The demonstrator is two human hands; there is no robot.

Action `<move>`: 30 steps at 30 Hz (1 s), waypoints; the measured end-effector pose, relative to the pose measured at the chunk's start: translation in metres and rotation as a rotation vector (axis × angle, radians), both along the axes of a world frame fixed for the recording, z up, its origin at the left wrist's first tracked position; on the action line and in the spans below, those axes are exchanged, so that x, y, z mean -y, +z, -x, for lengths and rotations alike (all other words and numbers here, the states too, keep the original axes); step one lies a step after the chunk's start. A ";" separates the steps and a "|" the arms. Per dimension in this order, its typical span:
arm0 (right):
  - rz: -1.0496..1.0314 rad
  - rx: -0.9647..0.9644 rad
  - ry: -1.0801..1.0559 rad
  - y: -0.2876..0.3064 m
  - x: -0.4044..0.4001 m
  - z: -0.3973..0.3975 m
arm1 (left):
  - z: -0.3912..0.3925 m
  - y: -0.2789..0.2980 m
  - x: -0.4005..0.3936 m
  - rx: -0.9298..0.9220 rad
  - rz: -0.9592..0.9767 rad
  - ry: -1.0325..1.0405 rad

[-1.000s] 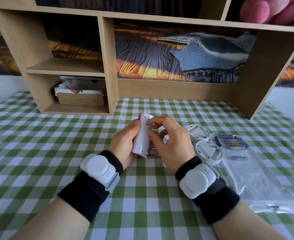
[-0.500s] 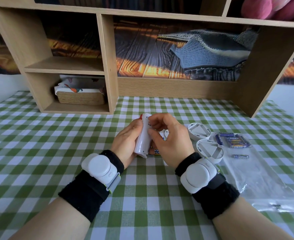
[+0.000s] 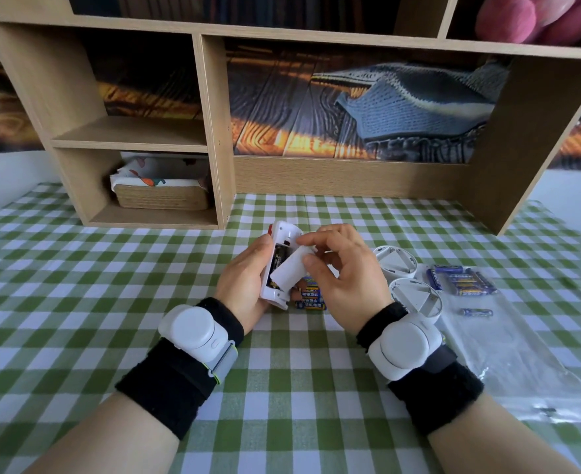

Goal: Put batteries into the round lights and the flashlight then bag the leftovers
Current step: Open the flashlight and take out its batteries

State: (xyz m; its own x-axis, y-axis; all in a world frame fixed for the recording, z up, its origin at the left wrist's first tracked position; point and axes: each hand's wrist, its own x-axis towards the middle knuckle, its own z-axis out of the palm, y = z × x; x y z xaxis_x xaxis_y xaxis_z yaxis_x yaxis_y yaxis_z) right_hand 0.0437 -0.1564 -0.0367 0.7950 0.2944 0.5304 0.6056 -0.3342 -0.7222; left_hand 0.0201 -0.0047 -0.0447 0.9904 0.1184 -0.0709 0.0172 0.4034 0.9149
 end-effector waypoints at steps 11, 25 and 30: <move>0.022 -0.058 -0.084 0.027 0.025 -0.003 | 0.003 0.005 -0.002 0.008 0.090 -0.044; 0.489 -0.074 -0.071 0.007 0.097 0.038 | 0.003 0.003 -0.001 0.012 0.064 -0.086; 0.515 -0.069 -0.015 0.002 0.105 0.044 | 0.003 0.003 -0.002 0.007 0.050 -0.092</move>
State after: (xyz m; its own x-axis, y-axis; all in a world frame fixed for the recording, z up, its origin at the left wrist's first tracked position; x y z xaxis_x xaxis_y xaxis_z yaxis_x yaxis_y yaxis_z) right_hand -0.0006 -0.2613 -0.0344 0.8288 0.4924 0.2660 0.5553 -0.6649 -0.4994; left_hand 0.0174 -0.0029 -0.0420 0.9975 0.0229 -0.0673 0.0500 0.4457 0.8938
